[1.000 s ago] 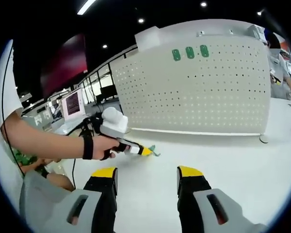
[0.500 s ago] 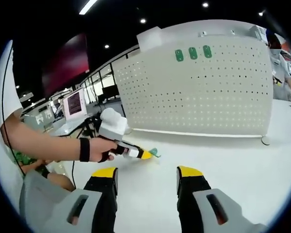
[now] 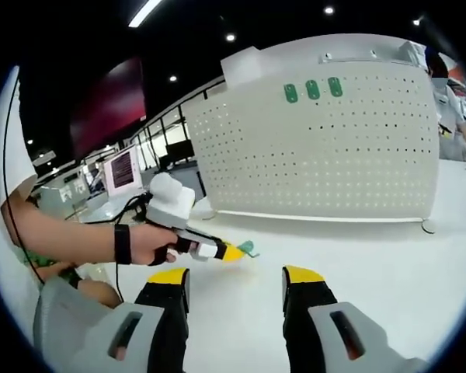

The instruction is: Insert the hook assembly into the mounting plate slot until the hook locks in place.

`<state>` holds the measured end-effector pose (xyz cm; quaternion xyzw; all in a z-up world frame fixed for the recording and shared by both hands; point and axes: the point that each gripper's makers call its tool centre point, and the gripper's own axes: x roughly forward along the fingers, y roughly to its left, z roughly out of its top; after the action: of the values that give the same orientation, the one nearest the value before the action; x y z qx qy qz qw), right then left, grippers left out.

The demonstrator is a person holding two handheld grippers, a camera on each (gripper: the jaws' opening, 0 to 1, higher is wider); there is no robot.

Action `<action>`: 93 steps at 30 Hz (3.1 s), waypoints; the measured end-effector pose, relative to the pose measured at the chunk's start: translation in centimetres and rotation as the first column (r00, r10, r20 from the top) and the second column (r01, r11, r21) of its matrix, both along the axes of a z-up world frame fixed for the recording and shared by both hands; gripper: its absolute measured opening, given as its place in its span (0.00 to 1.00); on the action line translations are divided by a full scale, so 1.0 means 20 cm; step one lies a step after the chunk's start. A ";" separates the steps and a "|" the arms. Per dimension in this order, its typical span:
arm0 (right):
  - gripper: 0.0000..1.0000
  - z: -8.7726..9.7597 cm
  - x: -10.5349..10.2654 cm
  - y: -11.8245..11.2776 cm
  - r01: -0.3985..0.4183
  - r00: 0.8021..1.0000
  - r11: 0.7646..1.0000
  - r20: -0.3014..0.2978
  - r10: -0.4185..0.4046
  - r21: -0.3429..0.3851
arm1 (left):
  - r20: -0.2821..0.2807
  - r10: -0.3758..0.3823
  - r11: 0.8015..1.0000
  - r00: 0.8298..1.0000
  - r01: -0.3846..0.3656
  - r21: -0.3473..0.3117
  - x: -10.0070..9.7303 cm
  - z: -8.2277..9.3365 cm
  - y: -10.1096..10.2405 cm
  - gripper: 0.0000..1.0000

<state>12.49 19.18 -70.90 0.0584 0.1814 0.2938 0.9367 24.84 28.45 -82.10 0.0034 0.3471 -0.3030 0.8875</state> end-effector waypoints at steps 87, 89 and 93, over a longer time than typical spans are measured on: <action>0.02 0.12 0.00 0.09 0.059 0.996 0.948 -0.087 -0.034 0.312 | 0.385 -0.202 0.891 0.900 0.332 -0.308 -0.57 0.63 -0.34 0.04; 0.02 0.12 0.00 0.10 0.057 0.996 0.955 -0.083 -0.034 0.290 | 0.378 -0.198 0.896 0.904 0.323 -0.303 -0.57 0.62 -0.34 0.05; 0.02 0.12 0.00 0.12 0.048 0.997 0.964 -0.065 -0.032 0.260 | 0.383 -0.205 0.906 0.901 0.323 -0.275 -0.57 0.62 -0.33 0.06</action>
<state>12.50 21.62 -68.46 0.1941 0.1680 0.2944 0.9206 13.42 21.90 -69.77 -0.0452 0.1264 -0.4706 0.8721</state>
